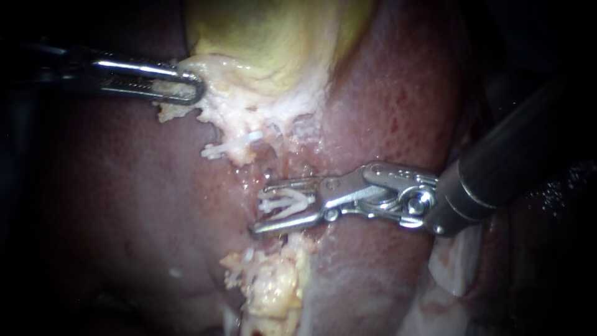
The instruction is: Clipping second clip right tube
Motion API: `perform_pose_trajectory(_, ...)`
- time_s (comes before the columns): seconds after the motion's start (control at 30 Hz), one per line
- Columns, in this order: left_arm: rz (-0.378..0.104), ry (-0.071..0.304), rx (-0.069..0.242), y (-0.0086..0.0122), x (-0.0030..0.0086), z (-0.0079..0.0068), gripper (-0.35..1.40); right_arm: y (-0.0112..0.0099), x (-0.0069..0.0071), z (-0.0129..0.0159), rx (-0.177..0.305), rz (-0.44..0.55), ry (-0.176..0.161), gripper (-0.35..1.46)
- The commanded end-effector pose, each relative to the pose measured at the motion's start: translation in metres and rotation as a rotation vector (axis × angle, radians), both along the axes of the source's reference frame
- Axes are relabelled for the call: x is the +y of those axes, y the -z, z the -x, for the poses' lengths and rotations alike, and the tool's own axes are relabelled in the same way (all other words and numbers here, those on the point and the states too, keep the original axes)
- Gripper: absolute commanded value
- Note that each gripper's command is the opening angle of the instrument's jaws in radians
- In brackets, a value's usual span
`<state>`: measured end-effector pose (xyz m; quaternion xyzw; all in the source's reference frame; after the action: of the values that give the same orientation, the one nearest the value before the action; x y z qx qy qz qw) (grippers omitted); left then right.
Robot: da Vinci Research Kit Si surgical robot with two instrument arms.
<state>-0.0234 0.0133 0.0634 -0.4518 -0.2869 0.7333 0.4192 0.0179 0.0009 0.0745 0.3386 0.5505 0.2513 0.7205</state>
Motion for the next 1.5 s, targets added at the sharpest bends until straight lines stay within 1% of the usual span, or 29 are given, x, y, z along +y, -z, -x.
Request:
perform_pose_trajectory(0.03, 0.0, 0.0, 0.0, 0.0, 0.0, 0.0, -0.35, 0.0, 0.0, 0.0, 0.0, 0.0, 0.0, 0.48)
perform_pose_trajectory(0.67, 0.0, 0.0, 0.0, 0.0, 0.0, 0.0, -0.35, 0.0002, -0.0002, 0.0002, 0.001, 0.0, 0.002, 0.48)
perform_pose_trajectory(1.0, 0.0, -0.001, -0.001, 0.0, 0.0, -0.0001, -0.35, 0.0006, -0.0001, 0.001, 0.003, -0.002, 0.004, 0.48)
perform_pose_trajectory(1.5, 0.0, -0.001, -0.001, 0.0001, 0.0, -0.0003, -0.35, 0.0029, 0.0015, 0.0044, 0.01, -0.021, 0.009, 0.48)
